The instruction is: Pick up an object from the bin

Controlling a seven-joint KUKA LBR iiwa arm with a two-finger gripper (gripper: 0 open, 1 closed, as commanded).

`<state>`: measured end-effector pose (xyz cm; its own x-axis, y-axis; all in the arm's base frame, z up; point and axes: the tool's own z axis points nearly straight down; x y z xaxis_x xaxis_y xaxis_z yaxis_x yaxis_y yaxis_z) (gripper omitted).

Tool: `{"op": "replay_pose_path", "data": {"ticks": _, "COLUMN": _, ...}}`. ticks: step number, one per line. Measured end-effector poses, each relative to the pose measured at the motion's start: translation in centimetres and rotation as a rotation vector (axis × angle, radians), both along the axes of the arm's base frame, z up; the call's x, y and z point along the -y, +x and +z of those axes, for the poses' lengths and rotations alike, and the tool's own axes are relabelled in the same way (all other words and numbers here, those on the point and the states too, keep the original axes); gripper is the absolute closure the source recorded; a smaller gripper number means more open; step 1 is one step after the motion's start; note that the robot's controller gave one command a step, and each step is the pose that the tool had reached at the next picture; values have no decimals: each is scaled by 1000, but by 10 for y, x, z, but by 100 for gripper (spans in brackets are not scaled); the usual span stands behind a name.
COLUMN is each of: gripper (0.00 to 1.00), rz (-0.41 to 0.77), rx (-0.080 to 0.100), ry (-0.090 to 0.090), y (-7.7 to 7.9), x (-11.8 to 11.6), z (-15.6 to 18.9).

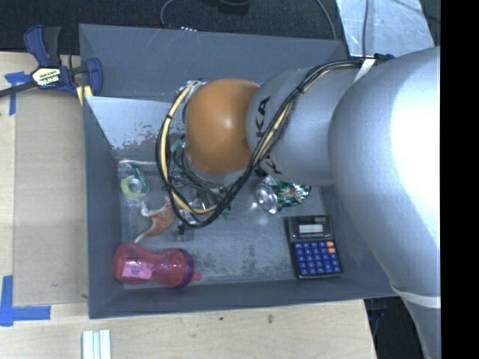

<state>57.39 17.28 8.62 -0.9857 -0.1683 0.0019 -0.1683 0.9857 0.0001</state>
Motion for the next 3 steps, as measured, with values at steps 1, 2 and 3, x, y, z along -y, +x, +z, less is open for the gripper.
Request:
{"op": "replay_pose_path", "data": {"ticks": 1, "gripper": 0, "rz": -41, "rx": 12, "ry": 4, "y": 7, "x": -8, "z": 21}}
{"op": "replay_pose_path", "data": {"ticks": 2, "gripper": 0, "rz": 109, "rx": 7, "ry": 2, "y": 4, "x": -14, "z": -4}}
{"op": "replay_pose_path", "data": {"ticks": 3, "gripper": 100, "rz": -78, "rx": 14, "ry": 5, "y": 6, "x": 0, "z": -16}}
